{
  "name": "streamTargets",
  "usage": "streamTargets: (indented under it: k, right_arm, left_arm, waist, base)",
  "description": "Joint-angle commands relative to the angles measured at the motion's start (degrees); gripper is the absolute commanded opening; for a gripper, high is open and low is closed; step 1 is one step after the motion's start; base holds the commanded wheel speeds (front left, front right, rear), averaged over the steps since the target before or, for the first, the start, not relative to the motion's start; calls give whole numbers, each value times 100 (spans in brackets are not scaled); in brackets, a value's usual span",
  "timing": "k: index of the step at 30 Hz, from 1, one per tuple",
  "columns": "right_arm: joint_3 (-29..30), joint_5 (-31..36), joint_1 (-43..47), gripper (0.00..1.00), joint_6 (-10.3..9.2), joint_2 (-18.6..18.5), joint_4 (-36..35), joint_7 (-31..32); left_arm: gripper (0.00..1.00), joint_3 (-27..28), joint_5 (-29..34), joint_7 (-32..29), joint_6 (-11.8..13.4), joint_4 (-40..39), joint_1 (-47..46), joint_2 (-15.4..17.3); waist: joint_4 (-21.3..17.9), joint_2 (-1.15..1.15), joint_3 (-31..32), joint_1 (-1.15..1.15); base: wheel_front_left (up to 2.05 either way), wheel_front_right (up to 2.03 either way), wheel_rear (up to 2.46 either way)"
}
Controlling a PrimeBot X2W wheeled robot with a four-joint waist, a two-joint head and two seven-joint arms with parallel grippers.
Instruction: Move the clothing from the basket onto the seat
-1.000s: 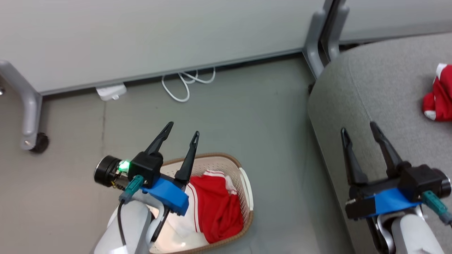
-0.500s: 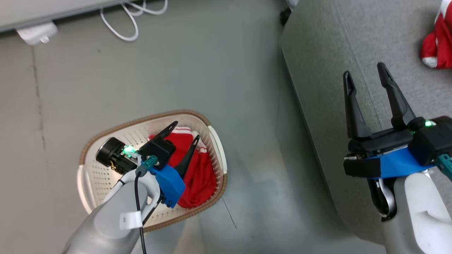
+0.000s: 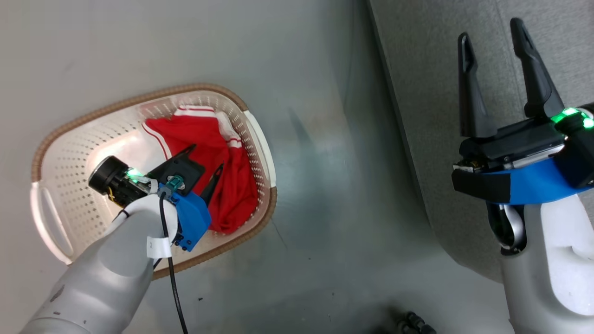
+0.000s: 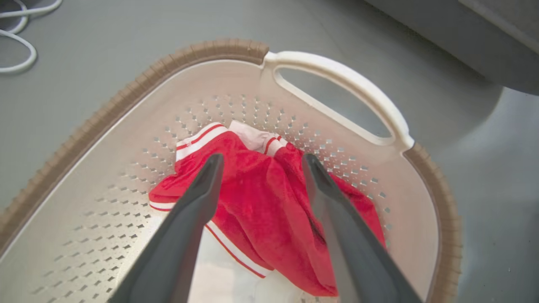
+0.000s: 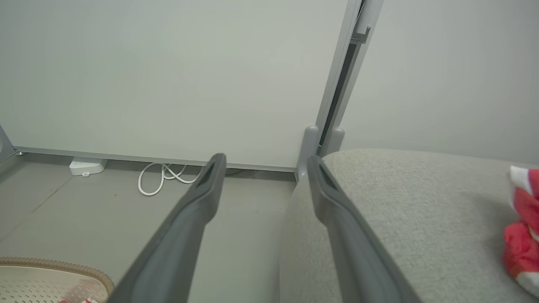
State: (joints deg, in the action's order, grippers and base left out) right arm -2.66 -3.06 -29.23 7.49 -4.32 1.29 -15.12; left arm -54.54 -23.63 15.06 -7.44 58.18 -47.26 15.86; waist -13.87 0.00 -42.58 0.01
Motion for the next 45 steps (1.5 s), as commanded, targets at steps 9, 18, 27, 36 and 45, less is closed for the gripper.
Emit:
streamTargets:
  k: [9,18,27,36,45]
  right_arm:
    - [-25,50,-367,100,1,29,-259,-5]
    - [-73,14,-487,100,1,68,-426,-5]
    - [-133,22,-499,100,1,104,-555,-5]
    - [-66,71,-450,100,1,112,-598,-5]
    - [-26,93,-482,100,1,123,-577,-5]
  left_arm:
    - [100,-529,-518,-163,-4,732,-621,99]
    - [100,-721,-872,-252,-4,1071,-941,188]
    - [100,-871,-1054,-597,-4,1358,-1278,310]
    - [78,-1029,-1043,-818,3,1511,-1431,247]
    - [0,-1091,-1081,-1045,96,1568,-1403,207]
  waist:
    - [-187,0,-967,-1]
    - [-300,0,-1462,-1]
    - [-437,0,-1861,-1]
    - [-464,0,-1987,-1]
    - [-465,0,-1941,-1]
  base:
    - [0,0,0]
    - [0,0,0]
    - [0,0,0]
    - [0,0,0]
    - [0,0,0]
